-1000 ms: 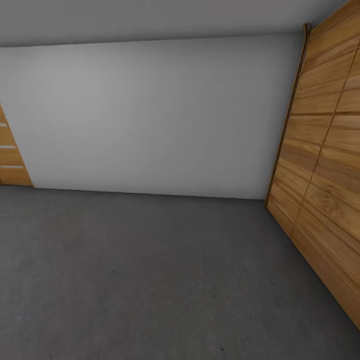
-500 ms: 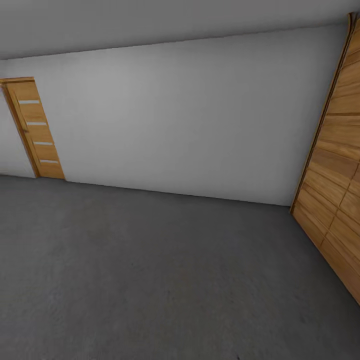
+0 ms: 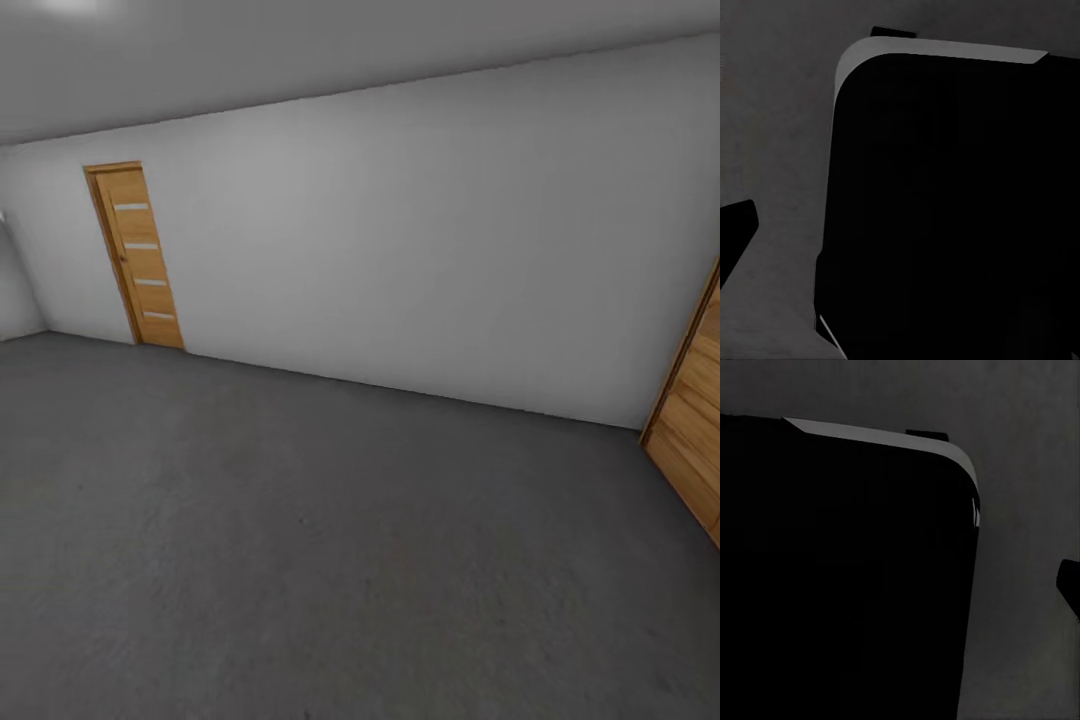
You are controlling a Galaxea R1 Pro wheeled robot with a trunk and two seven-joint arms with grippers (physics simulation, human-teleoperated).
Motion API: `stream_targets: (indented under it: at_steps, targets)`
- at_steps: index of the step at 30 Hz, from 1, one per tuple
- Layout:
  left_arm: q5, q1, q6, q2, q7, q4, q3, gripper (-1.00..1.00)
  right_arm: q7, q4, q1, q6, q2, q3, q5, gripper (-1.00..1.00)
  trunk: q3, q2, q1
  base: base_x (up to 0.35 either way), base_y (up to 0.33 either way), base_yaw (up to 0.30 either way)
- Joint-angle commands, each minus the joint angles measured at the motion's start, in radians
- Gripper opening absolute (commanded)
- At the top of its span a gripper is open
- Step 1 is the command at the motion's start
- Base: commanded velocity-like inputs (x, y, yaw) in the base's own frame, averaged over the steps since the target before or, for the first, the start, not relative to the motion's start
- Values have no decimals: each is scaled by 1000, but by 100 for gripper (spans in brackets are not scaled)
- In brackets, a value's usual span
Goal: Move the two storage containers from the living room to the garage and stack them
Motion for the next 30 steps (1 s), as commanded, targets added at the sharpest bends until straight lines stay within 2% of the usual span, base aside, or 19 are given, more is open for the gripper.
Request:
stream_targets:
  at_steps: [1,14,17,18,21,28,30]
  targets:
    - [8,0,-1,0,-1,0,3,100,-1,1,0,-3,0,8,0,100,-1,0,0,0,0,279]
    - [10,0,-1,-1,-1,-1,4,100,-1,1,0,-1,0,6,-2,100,-1,0,0,0,0,279]
    - [13,0,-1,-12,-1,-4,7,100,-1,1,0,-1,0,6,-2,100,-1,0,0,0,0,279]
    - [14,0,-1,-30,-1,-3,9,100,-1,1,0,-1,0,6,-2,100,-1,0,0,0,0,279]
    - [17,0,-1,-36,-1,-1,12,100,-1,1,0,-1,0,6,-2,100,-1,0,0,0,0,279]
    - [79,0,0,-32,-1,3,31,100,-1,1,0,-2,0,14,7,100,-1,0,0,0,0,279]
    - [86,0,0,-31,-1,3,32,100,-1,1,0,-1,-1,16,8,100,-1,0,0,0,0,279]
